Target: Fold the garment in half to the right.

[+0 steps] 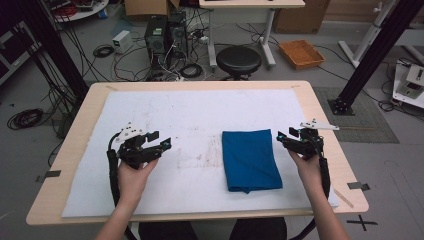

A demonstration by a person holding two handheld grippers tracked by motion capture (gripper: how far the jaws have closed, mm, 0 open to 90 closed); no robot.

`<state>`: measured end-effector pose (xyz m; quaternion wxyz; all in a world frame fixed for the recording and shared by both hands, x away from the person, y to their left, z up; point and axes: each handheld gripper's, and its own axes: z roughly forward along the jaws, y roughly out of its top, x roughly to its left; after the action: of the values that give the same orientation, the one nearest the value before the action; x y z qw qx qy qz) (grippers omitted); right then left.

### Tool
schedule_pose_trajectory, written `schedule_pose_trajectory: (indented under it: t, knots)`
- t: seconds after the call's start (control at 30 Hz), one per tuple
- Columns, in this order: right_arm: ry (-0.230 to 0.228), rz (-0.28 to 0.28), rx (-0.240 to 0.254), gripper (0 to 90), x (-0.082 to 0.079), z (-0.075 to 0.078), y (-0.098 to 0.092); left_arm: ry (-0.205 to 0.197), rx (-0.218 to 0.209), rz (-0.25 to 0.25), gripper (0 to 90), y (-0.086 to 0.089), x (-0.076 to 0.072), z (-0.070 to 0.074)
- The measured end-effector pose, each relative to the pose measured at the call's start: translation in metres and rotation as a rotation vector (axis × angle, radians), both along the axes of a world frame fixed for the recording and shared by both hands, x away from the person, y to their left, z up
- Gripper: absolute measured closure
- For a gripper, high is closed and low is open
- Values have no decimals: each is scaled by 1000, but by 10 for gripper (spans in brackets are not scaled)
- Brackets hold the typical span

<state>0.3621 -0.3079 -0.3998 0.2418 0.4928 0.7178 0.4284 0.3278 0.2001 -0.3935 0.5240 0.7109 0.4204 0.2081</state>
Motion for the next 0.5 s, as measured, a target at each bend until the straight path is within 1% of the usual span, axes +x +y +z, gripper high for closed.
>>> schedule_pose_trajectory:
  t: [0.07,0.13,0.23,0.37,0.5]
  knots:
    - [-12,-1,3,463,-3,3,-3,-28,29,9,412,2,-1,-1]
    - [-15,-9,15,461,-4,4,-5,-44,45,19,411,3,-1,-1]
    - [-9,-14,25,459,-5,4,-8,-51,50,28,389,3,-2,-2]
    - [-7,-10,28,457,-5,3,-9,-63,67,35,389,4,-5,-2]
    - [-3,-1,27,454,-4,3,-8,-58,55,41,388,7,-5,-3]
